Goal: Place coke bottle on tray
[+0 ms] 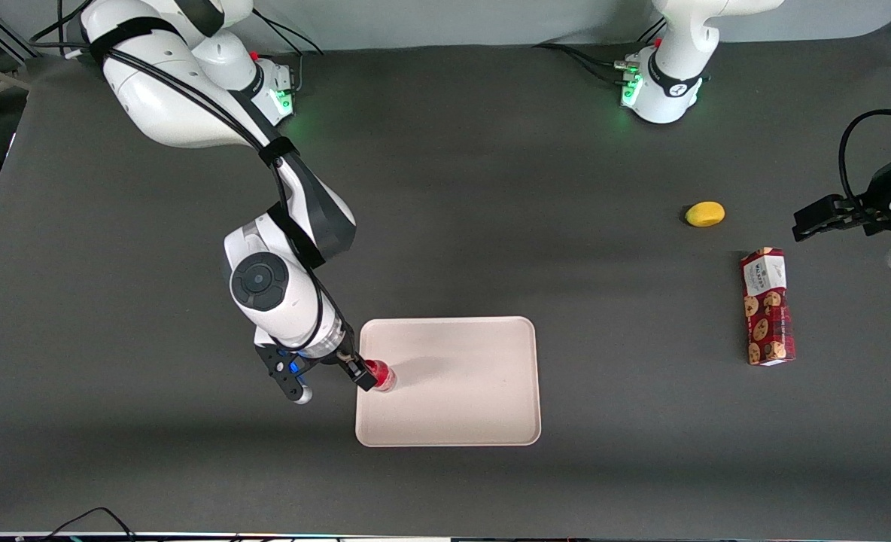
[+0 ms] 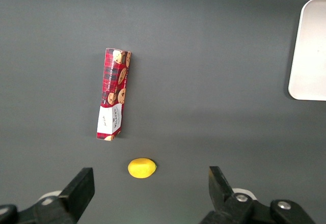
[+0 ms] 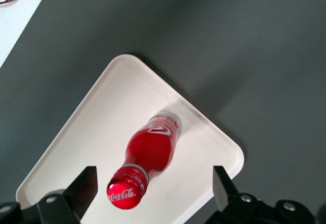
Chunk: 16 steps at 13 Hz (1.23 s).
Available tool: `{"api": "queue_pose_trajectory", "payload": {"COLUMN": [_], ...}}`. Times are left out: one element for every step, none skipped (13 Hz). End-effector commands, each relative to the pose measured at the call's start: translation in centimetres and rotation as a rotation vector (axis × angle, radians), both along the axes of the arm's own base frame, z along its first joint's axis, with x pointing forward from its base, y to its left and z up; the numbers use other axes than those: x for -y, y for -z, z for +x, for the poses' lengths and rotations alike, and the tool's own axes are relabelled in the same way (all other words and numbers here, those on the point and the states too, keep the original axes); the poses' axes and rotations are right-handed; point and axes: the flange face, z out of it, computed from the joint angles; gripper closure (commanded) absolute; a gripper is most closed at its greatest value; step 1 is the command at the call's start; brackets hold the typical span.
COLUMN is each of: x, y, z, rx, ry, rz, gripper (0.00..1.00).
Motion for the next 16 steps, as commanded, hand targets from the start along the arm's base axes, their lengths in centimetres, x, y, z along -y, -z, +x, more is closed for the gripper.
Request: {"api": "queue_pose_trajectory", "payload": {"x": [0.7,1.8,2.6,3.4,5.5,7.8,10.2,12.9,16.3,19.3,22.3,24.5,26.2,27.5,28.7,29.7], "y": [-3.9,-5.1,-6.6,-9.1,-11.2,-12.9,-14.7,-16.6,-19.0,-20.7,-22.5,-23.7,-25.2,-26.5,-27.1,-27.4], "z": [0.2,-0.2,-0.6,-0.7,-0.9,-1.4,-2.1,-2.8,-3.4,-4.3,-5.6,-7.2,-9.4,-11.6,-13.8,-15.6], "rx": [0.037,0.0,-0.029,-0.031,-0.042,-0.076,-0.131,-0.174,-0.193,-0.204,-0.193,-0.177,-0.152,-0.116,-0.098,-0.083], "ry": [-0.013,-0.073,-0.14,-0.194,-0.261,-0.339,-0.446,-0.536,-0.597,-0.655,-0.691,-0.706,-0.705,-0.708,-0.742,-0.757], "rz": [-0.036,-0.076,-0.105,-0.117,-0.147,-0.191,-0.231,-0.242,-0.224,-0.195,-0.165,-0.132,-0.114,-0.112,-0.105,-0.097], "gripper": [0.0,0.0,0.0,0.0,0.0,0.0,0.0,0.0,0.0,0.0,0.0,0.0,0.0,0.0,0.0,0.0]}}
